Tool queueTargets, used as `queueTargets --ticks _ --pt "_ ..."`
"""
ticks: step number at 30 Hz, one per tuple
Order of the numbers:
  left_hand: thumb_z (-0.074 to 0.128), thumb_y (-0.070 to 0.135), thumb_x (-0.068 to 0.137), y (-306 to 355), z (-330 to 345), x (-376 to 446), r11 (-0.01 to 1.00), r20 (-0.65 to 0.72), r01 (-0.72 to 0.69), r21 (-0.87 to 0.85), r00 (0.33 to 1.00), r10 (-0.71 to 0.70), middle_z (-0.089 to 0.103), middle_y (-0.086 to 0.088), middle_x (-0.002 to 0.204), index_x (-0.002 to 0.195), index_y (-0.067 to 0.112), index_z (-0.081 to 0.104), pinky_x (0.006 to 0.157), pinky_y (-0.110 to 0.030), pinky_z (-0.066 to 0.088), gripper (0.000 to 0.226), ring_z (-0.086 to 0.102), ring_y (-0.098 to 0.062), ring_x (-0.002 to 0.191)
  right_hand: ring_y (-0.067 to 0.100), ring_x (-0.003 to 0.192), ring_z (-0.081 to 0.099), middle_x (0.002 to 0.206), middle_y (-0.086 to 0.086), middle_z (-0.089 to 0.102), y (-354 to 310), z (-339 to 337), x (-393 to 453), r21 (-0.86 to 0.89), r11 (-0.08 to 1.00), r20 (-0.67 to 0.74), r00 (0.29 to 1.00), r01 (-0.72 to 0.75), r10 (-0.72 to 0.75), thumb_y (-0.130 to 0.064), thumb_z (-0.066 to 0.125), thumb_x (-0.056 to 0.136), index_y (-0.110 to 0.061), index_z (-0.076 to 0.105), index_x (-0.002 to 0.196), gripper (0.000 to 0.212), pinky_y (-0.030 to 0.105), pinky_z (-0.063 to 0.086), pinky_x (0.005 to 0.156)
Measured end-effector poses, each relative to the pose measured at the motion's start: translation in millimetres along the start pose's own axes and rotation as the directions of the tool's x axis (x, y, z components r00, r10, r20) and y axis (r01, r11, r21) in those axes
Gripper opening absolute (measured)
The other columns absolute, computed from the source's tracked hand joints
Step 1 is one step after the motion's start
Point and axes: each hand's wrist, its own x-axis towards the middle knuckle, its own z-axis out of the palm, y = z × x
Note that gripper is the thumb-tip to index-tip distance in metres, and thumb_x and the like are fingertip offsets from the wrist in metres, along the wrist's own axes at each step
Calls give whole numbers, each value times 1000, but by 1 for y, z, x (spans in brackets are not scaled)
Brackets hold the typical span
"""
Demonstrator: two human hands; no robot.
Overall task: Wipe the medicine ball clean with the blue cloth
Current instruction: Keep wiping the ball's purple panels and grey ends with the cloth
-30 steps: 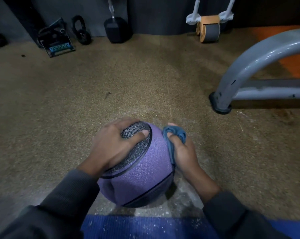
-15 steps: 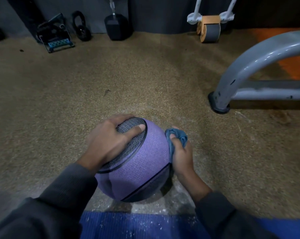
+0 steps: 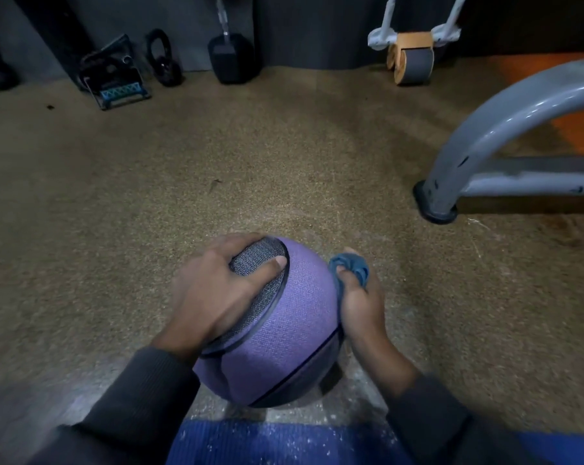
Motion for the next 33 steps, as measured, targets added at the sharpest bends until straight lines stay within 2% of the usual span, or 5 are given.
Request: queueTargets --ticks 6,14,21,26,33 --pt "49 80 70 -7 -1 0 1000 13 -17 -15 1000 17 59 25 130 125 45 62 105 -33 41 67 54 -3 120 5 126 42 134 -21 49 -25 8 -64 -286 769 88 815 571 -572 -43 49 83 -38 54 131 49 33 35 101" --pt "49 81 69 -2 -2 -3 999 8 -40 1 999 40 57 27 131 124 50 60 105 -37 41 63 53 -3 121 18 85 64 104 5 70 -12 3 22 60 967 175 956 -248 235 -25 59 91 -21 68 114 25 32 50 76" --pt "49 88 62 -3 -5 1 999 80 5 -36 997 -2 57 26 133 126 49 60 106 -31 38 76 51 -2 123 7 124 44 132 -21 51 -24 1 -61 -280 814 127 860 509 -495 -47 49 83 -35 55 133 51 29 35 101" --pt "52 80 70 -8 -8 -3 997 77 -55 -57 995 59 56 31 131 126 46 62 110 -34 35 66 49 1 126 15 93 66 101 -5 70 -17 -5 2 71 994 197 978 -88 72 -27 58 91 -24 66 115 26 34 50 86" --pt "15 92 77 -1 -13 -2 984 176 180 -17 969 -174 37 14 155 148 38 40 114 -36 21 93 31 -7 142 27 74 66 81 10 71 19 -24 -26 196 691 356 707 -696 611 -37 54 93 -12 73 75 36 31 48 62"
